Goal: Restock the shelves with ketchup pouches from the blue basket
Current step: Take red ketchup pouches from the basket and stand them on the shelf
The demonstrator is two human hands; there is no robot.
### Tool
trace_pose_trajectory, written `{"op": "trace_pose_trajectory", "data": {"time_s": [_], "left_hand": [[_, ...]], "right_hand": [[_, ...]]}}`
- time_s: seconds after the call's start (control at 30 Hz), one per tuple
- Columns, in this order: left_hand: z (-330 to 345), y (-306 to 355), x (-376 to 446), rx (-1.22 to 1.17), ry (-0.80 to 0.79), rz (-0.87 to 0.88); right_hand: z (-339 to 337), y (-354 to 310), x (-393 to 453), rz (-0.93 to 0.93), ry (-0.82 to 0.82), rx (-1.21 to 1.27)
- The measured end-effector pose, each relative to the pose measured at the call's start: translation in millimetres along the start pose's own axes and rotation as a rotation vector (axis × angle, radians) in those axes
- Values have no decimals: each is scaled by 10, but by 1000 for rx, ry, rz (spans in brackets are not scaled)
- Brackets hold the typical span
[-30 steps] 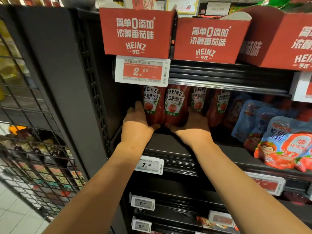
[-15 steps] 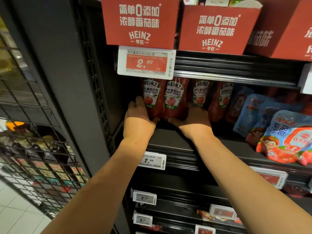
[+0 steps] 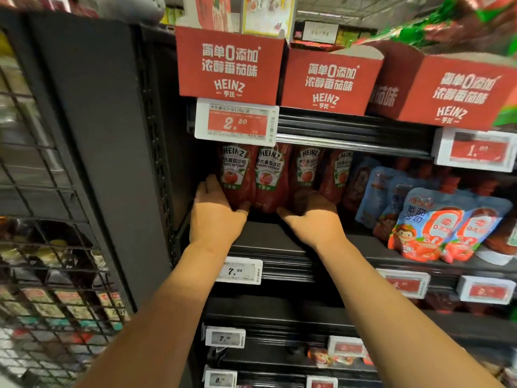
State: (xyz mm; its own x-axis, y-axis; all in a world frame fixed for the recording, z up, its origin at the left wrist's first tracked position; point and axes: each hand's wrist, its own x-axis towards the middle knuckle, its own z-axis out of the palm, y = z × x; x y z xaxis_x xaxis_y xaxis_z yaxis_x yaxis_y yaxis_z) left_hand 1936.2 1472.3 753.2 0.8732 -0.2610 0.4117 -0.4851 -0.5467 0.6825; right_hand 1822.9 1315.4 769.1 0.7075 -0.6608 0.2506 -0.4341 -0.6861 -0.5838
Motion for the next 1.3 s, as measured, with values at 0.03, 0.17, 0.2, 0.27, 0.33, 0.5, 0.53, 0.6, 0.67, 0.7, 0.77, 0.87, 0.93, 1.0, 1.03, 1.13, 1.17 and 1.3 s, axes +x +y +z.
{"op": "trace_pose_trajectory", "data": {"time_s": [0.03,0.17,0.2,0.27,0.33,0.5,0.53,0.6,0.67,0.7,0.77,0.87,0.93,1.0,1.03,1.13,1.17,1.3], "left_hand": [[-32,-2,-47,-26,13,9],[-196,-63,-318,-100,10,69],[-241,-81,-405,-114,-10,69],[-320,-112,-609,-147,-21,66],[-381,-126,-864,-177,21,80],[-390,-75,-1597,-253,115,124],[-358,-72,-1737,-255,128,119],[-274,-82,-2026,-235,116,90],[-150,-138,-2309,-176,32,36],[-68,-206,-2458,-140,-35,-7],[97,-373,-2770,-47,-188,-132],[343,-640,-3354,23,-440,-384],[491,-751,-3788,49,-568,-486],[607,-834,-4170,60,-634,-589],[666,-878,-4348,90,-668,-621],[812,-1028,-4792,182,-803,-669],[859,-1071,-4910,196,-848,-693],[1077,-1291,-5264,346,-1053,-705]], "right_hand": [[-47,30,-50,3,13,19],[-217,204,-271,-14,65,107],[-249,227,-345,-25,72,123],[-306,245,-530,-58,51,267],[-352,274,-772,-114,2,433],[-540,691,-1360,-256,-41,509],[-578,825,-1460,-241,-44,507],[-616,1164,-1646,-181,-54,487],[-620,1584,-1824,-91,-106,427],[-588,1834,-1922,-33,-154,391],[-449,2350,-2148,107,-270,326],[-148,3036,-2594,307,-450,261],[38,3430,-2954,465,-562,273],[216,3729,-3316,584,-627,259],[277,3823,-3486,625,-651,237],[454,4000,-3897,738,-703,237],[492,4029,-4008,753,-716,243],[744,4063,-4347,931,-691,366]]}}
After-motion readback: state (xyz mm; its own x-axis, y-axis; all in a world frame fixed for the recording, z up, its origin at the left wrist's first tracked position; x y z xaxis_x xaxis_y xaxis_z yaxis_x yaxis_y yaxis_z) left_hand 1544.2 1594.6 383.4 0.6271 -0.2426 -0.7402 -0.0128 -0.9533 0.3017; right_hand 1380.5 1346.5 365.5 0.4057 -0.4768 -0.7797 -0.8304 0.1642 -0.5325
